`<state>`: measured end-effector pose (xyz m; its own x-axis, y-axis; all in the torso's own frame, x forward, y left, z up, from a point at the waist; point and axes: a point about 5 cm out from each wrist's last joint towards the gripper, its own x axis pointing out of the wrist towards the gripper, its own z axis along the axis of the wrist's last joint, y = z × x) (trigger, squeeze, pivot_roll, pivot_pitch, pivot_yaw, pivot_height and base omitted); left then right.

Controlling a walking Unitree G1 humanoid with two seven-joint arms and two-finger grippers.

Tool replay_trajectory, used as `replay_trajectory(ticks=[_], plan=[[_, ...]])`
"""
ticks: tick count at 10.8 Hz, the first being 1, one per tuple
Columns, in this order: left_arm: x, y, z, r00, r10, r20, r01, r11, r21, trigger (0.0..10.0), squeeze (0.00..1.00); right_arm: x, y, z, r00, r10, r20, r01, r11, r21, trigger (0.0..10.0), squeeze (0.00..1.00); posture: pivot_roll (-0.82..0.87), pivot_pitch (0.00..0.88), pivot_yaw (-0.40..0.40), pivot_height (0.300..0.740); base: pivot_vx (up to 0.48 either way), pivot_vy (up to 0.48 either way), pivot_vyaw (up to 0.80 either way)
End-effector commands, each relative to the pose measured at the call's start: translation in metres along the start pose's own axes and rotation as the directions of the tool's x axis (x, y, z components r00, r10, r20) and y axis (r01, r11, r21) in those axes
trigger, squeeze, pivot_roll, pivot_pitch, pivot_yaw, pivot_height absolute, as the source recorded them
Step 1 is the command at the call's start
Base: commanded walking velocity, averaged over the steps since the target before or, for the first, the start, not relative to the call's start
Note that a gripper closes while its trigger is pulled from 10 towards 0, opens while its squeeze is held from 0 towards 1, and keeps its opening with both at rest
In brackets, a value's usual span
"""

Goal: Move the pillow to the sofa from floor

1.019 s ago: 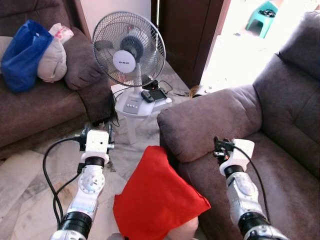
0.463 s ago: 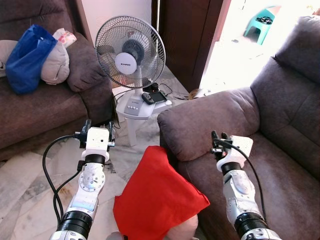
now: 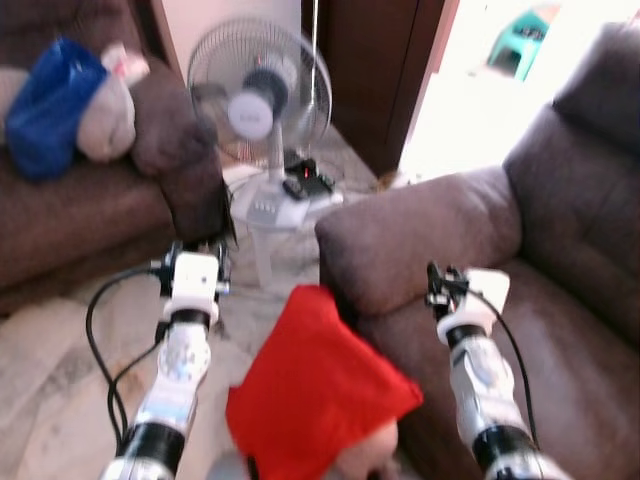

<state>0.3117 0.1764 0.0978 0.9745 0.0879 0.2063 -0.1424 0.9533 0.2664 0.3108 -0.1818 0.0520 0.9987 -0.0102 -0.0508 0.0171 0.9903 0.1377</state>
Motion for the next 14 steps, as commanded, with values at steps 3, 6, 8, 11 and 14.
replay_trajectory(ticks=[3, 6, 8, 11, 14], plan=[[0.005, 0.001, 0.008, 1.0, 0.008, 0.014, -0.008, 1.0, -0.012, 10.0, 0.0, 0.006, -0.003, 0.008, 1.0, -0.005, 0.003, 0.005, 1.0, -0.017, 10.0, 0.0, 0.05, 0.04, -0.049, 0.601, 0.0, 0.0, 0.0], [0.007, -0.001, 0.011, 1.0, 0.007, 0.018, -0.006, 1.0, -0.016, 10.0, 0.0, 0.009, -0.003, 0.006, 0.999, 0.0, -0.038, 0.001, 1.0, 0.014, 10.0, 0.0, 0.05, 0.048, -0.053, 0.601, 0.0, 0.0, 0.0], [0.008, -0.001, 0.012, 1.0, 0.003, 0.017, -0.003, 1.0, -0.021, 10.0, 0.0, 0.009, -0.004, 0.002, 0.998, -0.007, -0.069, 0.011, 0.999, 0.051, 10.0, 0.0, 0.05, 0.052, -0.055, 0.601, 0.0, 0.0, 0.0], [0.009, -0.009, 0.01, 0.997, -0.076, -0.006, 0.076, 0.997, -0.023, 10.0, 0.0, 0.01, -0.012, -0.007, 0.981, -0.071, -0.179, 0.084, 0.994, 0.067, 10.0, 0.0, 0.04, 0.053, -0.055, 0.601, 0.0, 0.0, 0.0], [0.011, -0.009, 0.01, 0.996, -0.085, -0.024, 0.083, 0.995, -0.063, 10.0, 0.0, 0.012, -0.009, -0.015, 0.96, -0.086, -0.265, 0.128, 0.981, 0.146, 10.0, 0.73, 0.05, 0.057, -0.054, 0.601, 0.0, 0.0, 0.0]])
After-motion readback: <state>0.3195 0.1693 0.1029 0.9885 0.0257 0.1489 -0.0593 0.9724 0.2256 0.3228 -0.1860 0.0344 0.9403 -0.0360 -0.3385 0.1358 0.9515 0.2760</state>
